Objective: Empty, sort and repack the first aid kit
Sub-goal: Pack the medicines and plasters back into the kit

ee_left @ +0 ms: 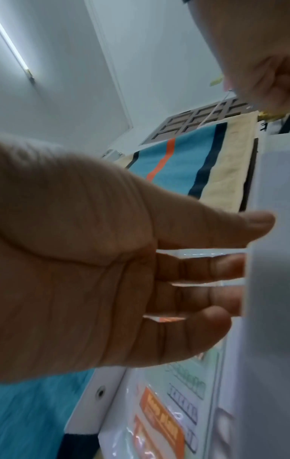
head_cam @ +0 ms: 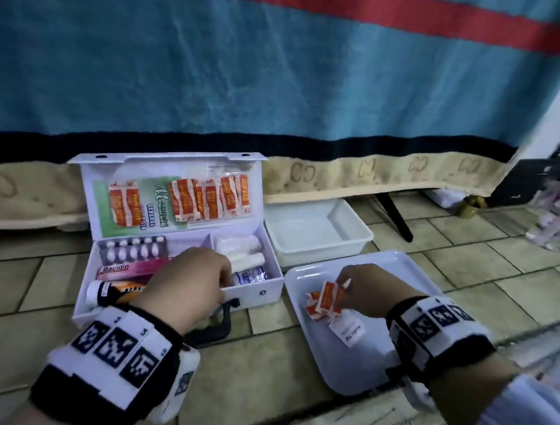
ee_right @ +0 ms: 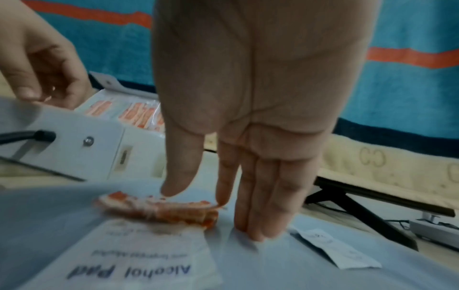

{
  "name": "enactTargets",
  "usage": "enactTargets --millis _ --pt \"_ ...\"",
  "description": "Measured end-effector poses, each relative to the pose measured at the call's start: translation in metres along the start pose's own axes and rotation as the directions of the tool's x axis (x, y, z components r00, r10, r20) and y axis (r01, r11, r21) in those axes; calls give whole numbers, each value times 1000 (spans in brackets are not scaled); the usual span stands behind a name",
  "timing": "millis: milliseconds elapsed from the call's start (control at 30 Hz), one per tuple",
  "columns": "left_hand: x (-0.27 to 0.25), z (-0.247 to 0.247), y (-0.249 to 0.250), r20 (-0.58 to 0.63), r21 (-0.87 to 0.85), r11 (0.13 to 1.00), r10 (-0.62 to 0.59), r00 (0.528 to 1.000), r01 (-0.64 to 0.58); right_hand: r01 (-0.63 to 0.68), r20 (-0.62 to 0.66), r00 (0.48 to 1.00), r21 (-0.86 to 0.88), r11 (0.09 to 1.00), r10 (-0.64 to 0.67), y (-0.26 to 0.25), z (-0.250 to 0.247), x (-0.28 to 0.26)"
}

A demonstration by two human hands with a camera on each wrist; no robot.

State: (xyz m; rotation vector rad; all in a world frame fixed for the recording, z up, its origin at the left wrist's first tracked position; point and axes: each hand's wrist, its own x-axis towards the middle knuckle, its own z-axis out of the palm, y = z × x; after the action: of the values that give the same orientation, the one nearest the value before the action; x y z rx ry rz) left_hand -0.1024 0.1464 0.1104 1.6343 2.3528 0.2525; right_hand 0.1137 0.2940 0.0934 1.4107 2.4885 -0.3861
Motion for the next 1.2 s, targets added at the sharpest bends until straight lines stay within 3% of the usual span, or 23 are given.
enactTargets --millis 267,600,733,833,900,1033,1200 --pt "-3 15 4 -139 -1 987 -157 978 158 42 -51 998 -109 993 -48 -9 2 6" --pt "-7 17 11 -171 -18 982 -186 968 186 79 -99 992 -16 997 -80 4 6 8" --pt "-12 16 5 -183 -178 973 -180 967 147 131 -35 991 -26 991 -132 11 2 10" --pt "-24 11 -12 -234 -197 969 -196 952 151 104 78 990 123 987 -114 14 -17 9" --pt "-31 5 -30 -246 -209 957 -252 936 203 102 47 992 221 970 -116 11 -37 4" --pt "-36 -4 -65 -184 -304 920 -311 932 247 296 -207 951 398 868 -229 -31 -65 -1" --pt "-42 7 -73 -203 -286 921 -326 923 263 474 -260 875 625 620 -408 -123 -69 12"
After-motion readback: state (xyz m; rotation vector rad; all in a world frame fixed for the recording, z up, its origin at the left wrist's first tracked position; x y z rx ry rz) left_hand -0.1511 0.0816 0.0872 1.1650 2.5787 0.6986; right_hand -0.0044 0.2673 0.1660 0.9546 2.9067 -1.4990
